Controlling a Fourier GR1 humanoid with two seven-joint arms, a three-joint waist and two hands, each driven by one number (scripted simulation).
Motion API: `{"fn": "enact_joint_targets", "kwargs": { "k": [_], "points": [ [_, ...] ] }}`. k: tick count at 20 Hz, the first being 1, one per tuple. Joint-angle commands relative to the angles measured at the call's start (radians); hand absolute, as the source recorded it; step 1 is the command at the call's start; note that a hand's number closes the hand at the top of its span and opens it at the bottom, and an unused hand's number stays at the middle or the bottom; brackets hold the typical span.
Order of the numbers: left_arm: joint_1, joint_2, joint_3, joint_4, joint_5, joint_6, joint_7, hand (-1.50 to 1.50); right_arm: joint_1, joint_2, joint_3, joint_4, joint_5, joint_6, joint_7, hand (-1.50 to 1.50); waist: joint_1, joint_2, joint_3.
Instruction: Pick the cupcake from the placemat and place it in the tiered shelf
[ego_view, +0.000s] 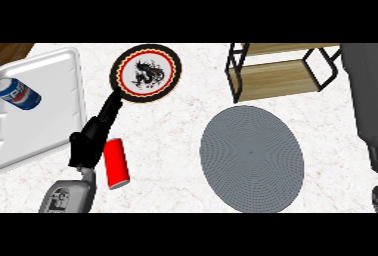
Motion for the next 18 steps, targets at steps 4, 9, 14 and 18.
{"fn": "enact_joint_targets", "kwargs": {
  "k": [4, 9, 14, 18],
  "points": [
    [0.004, -0.007, 0.008, 0.041, -0.004, 0.009, -0.037, 0.0, 0.009, -0.003, 0.009, -0.068, 0.009, 0.01, 0.114, -1.5, -0.008, -0.005, 0.0],
    [-0.007, 0.018, 0.015, -0.01, 0.018, -0.027, 0.011, 0.0, -0.008, -0.003, -0.064, -0.037, -0.134, -0.021, 0.011, -1.5, 0.0, -0.002, 0.001],
    [0.003, -0.02, -0.005, 0.027, -0.023, 0.026, -0.022, 0.0, 0.079, -0.009, -0.063, -0.184, -0.253, 0.091, -0.02, -1.5, -0.011, -0.006, 0.001],
    [-0.051, -0.024, -0.006, 0.035, -0.015, 0.014, 0.037, 0.0, -0.004, -0.06, -0.1, -0.141, -0.315, 0.127, -0.019, -1.5, -0.005, -0.003, 0.001]
  ]
}}
